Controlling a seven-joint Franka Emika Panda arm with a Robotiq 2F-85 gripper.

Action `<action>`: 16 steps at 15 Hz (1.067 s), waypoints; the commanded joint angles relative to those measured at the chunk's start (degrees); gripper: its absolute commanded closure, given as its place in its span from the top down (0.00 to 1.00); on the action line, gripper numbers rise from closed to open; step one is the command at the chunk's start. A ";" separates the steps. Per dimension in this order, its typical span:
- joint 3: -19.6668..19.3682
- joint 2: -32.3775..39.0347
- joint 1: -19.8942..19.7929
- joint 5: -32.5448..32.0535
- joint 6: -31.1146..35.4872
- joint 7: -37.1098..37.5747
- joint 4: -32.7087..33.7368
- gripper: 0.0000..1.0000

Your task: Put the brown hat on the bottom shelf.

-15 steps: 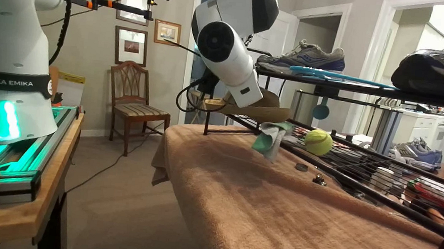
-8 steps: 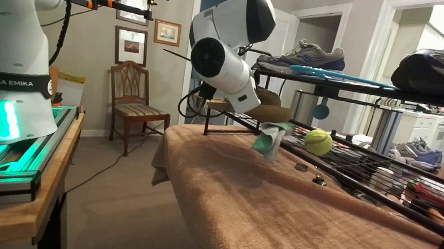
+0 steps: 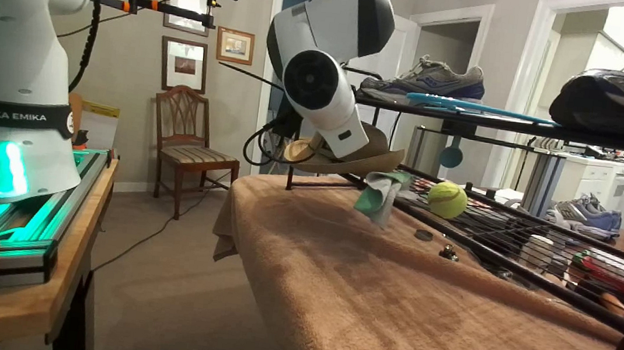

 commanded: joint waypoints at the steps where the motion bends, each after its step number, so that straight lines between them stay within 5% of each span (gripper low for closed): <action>1: -1.32 -0.89 -1.31 -4.68 -4.68 1.73 1.47 1.00; 16: -3.38 -6.75 -2.70 -31.39 -4.71 9.42 1.98 1.00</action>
